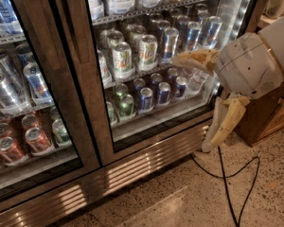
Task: Open right fridge door
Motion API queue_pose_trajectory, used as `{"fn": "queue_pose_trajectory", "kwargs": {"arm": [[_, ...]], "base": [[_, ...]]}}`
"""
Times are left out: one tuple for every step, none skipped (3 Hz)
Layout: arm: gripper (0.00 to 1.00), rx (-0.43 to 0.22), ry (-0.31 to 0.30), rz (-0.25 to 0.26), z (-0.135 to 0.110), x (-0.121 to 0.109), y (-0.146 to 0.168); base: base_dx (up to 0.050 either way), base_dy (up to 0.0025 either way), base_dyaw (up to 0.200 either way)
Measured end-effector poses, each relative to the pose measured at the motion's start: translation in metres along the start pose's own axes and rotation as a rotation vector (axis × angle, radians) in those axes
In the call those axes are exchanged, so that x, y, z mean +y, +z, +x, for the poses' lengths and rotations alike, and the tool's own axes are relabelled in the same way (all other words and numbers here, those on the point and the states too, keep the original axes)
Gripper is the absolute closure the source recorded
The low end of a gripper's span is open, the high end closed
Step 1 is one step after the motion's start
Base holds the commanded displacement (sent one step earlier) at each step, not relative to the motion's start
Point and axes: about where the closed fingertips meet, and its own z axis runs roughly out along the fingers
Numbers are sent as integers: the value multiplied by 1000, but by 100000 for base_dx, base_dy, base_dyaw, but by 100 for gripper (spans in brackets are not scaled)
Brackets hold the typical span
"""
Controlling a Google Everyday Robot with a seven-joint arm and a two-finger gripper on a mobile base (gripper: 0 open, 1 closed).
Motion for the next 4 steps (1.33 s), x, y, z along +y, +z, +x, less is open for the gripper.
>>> {"fn": "queue_pose_trajectory", "kwargs": {"arm": [[0, 37, -96, 62, -34, 20, -16], [0, 37, -97, 62, -34, 20, -16], [0, -61, -105, 40, -35, 21, -12], [0, -259, -134, -15, -39, 23, -2]], "base": [[0, 0, 0], [0, 0, 0], [0, 0, 0], [0, 0, 0]]}}
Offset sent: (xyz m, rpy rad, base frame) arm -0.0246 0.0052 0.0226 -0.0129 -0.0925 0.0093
